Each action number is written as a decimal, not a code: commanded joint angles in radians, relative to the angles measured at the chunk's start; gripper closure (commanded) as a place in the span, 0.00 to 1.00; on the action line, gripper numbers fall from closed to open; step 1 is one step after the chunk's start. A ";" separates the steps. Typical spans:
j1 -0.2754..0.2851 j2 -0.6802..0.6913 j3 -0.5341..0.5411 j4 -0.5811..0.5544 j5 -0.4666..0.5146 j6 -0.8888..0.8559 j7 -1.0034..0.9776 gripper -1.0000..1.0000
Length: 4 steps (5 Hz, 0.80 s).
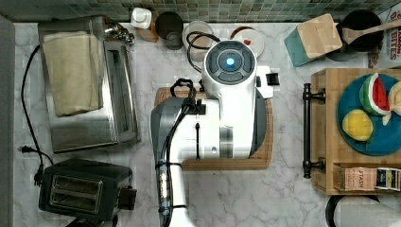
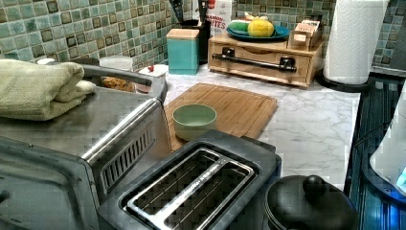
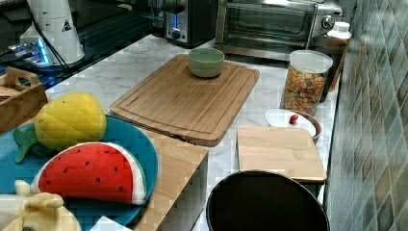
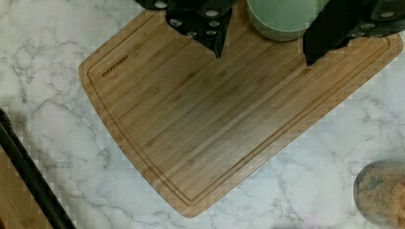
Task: Open the drawer.
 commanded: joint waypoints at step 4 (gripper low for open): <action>-0.055 -0.056 -0.043 -0.195 -0.007 0.207 -0.373 0.00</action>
